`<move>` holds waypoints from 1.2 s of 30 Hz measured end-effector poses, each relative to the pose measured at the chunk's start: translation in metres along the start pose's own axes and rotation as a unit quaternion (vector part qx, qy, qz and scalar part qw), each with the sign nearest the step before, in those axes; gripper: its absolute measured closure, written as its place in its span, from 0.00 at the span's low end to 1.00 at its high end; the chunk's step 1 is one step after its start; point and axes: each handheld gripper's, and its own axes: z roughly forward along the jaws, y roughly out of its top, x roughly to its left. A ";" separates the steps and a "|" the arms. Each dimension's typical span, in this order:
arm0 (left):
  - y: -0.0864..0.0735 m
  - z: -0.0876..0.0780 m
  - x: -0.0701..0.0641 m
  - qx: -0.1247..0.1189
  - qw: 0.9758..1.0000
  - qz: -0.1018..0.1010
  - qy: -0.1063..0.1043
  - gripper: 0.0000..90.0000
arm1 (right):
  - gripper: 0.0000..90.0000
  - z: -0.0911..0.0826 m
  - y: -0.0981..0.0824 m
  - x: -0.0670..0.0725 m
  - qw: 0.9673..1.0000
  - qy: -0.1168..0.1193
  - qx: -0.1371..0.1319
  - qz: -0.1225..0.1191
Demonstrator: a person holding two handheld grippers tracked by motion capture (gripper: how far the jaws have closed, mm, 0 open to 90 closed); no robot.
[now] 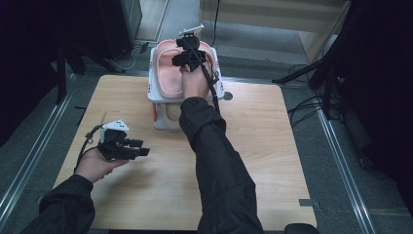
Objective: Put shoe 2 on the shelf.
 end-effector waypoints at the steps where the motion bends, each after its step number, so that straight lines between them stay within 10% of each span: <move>1: 0.000 0.000 0.000 0.000 1.000 -0.001 0.000 0.54 | 0.56 -0.002 -0.002 -0.001 1.000 0.005 0.001 -0.006; 18: -0.001 0.001 0.000 0.016 1.000 -0.010 0.012 0.52 | 0.59 -0.043 -0.044 -0.015 0.990 0.107 -0.011 -0.090; 36: -0.004 0.003 -0.003 0.024 1.000 -0.004 0.019 0.49 | 0.59 -0.092 -0.113 -0.027 0.964 0.219 -0.041 -0.142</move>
